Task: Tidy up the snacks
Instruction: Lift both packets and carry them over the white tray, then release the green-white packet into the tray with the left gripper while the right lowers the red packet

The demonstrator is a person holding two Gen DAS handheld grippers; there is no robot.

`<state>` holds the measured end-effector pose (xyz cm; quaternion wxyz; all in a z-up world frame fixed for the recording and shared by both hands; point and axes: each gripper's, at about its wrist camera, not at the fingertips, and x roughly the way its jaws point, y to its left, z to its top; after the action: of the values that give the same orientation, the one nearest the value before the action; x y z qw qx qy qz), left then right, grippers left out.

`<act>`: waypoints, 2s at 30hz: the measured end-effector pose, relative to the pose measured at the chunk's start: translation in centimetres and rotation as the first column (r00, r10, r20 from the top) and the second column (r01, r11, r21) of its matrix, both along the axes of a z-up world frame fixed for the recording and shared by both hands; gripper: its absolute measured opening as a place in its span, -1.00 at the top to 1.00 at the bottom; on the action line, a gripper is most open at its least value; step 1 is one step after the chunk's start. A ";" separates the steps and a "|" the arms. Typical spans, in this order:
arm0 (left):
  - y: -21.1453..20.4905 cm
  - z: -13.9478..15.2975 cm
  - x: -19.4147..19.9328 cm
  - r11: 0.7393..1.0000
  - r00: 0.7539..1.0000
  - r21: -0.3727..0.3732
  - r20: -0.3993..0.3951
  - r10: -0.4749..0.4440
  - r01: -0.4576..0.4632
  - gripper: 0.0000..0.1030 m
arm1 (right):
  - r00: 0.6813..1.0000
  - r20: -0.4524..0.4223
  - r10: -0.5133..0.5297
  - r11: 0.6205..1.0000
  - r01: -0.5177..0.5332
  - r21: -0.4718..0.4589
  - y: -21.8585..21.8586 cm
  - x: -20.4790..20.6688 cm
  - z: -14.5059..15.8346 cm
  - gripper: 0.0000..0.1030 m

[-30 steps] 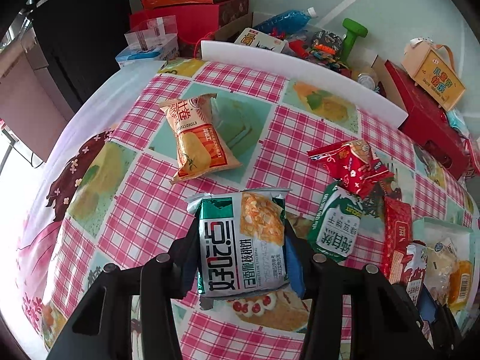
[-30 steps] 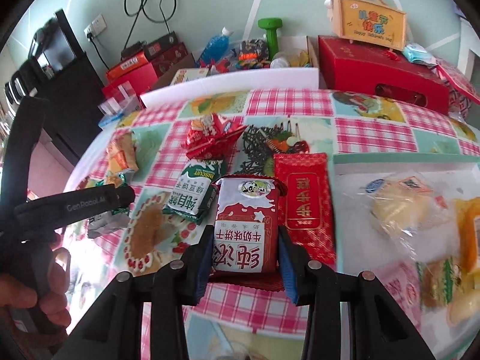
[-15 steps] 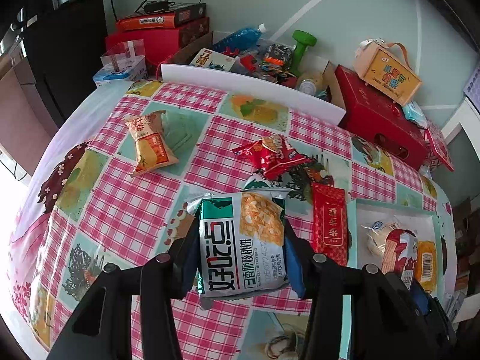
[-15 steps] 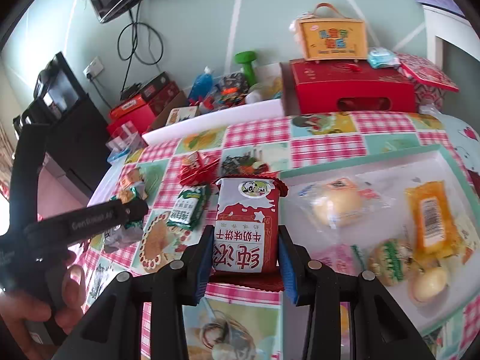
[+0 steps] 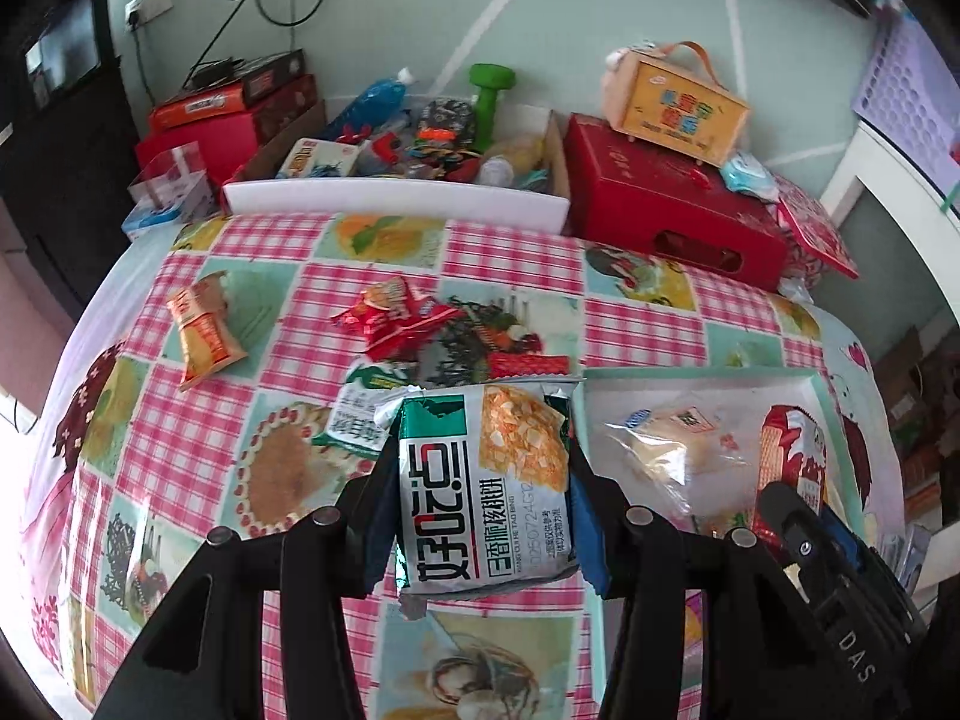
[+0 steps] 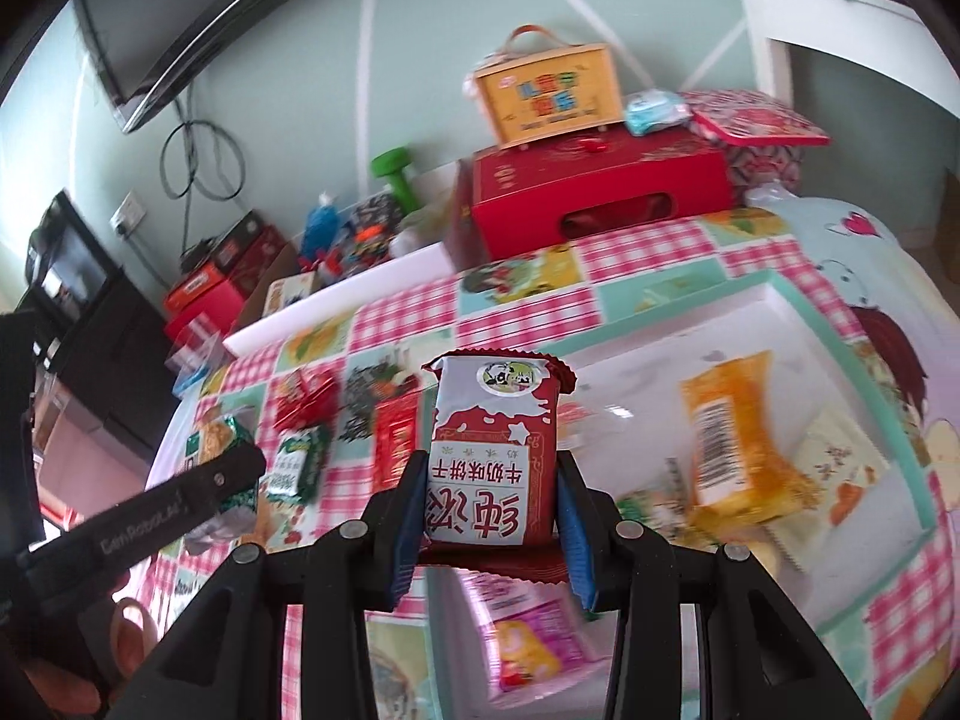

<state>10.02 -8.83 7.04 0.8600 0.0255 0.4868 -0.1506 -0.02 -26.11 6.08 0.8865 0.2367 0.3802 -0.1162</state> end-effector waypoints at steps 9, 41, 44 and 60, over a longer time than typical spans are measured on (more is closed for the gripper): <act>-3.9 -0.3 -1.1 0.997 0.997 0.018 -0.001 -0.079 0.079 0.01 | 0.996 -0.005 -0.084 0.996 0.084 0.033 -3.3 -1.5 -0.3 0.18; -13.2 -4.0 -3.7 0.963 0.965 0.082 -0.072 -0.252 0.257 0.01 | 0.967 -0.076 -0.242 0.966 0.248 0.071 -10.0 -3.9 -2.9 0.18; -13.5 -4.5 -3.8 0.961 0.963 0.088 -0.083 -0.256 0.263 0.01 | 0.970 -0.074 -0.230 0.970 0.235 0.067 -9.6 -3.6 -2.9 0.17; -13.4 -5.4 -3.6 0.965 0.966 0.099 -0.115 -0.233 0.245 -0.16 | 0.974 -0.081 -0.213 0.974 0.218 0.056 -9.4 -3.2 -3.0 0.17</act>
<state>6.45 -22.21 1.64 0.8067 0.1246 0.5313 -0.2269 -3.27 -35.50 3.12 0.8458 0.3007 0.3885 -0.2081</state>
